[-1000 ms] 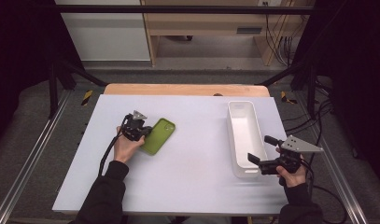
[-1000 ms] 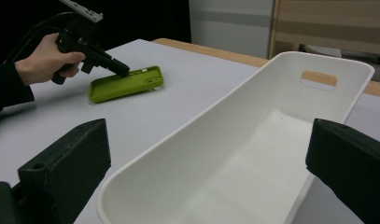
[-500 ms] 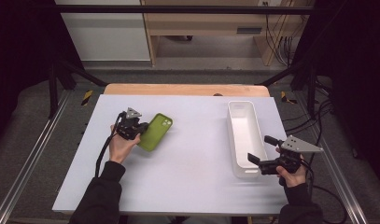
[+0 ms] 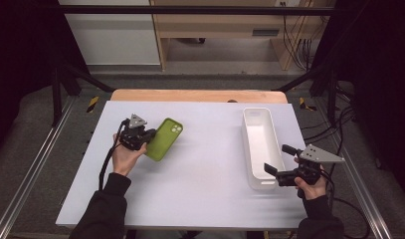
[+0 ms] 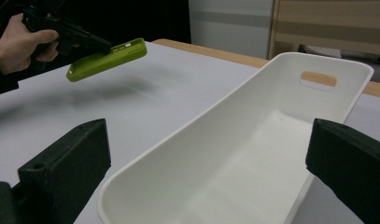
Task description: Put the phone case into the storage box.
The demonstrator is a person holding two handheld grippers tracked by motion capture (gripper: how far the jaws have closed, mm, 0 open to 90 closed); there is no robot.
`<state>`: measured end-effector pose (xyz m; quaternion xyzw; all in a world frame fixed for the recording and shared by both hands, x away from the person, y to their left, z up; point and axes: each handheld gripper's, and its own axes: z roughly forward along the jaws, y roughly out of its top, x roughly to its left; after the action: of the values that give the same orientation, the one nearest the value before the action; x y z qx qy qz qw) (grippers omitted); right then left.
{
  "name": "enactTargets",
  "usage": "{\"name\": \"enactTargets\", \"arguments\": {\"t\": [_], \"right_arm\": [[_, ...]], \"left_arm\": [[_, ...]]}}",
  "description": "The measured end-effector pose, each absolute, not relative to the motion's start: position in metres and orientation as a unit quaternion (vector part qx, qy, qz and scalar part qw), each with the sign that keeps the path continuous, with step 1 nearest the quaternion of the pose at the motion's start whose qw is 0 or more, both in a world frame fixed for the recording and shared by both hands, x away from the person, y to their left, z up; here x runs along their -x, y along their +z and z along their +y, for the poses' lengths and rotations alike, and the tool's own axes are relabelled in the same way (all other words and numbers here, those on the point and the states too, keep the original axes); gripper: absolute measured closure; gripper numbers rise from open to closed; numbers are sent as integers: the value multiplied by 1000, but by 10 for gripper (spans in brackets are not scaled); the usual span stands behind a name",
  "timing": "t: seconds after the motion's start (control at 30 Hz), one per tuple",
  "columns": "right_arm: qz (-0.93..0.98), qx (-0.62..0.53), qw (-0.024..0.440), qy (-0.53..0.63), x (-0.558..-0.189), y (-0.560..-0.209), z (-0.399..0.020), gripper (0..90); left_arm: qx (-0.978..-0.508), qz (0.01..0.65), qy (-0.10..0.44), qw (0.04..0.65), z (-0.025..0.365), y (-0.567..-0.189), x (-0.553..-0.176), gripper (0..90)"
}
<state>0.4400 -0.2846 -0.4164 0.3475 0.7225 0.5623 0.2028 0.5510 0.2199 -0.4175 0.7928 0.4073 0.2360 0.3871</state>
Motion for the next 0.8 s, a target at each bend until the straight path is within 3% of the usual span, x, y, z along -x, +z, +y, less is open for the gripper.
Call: {"name": "enactTargets", "arguments": {"t": [0.8], "right_arm": [[724,-344,205,562,-439,-415,-283,4]], "left_arm": [[-795,376,251,404,207,-403,-523,875]]}}
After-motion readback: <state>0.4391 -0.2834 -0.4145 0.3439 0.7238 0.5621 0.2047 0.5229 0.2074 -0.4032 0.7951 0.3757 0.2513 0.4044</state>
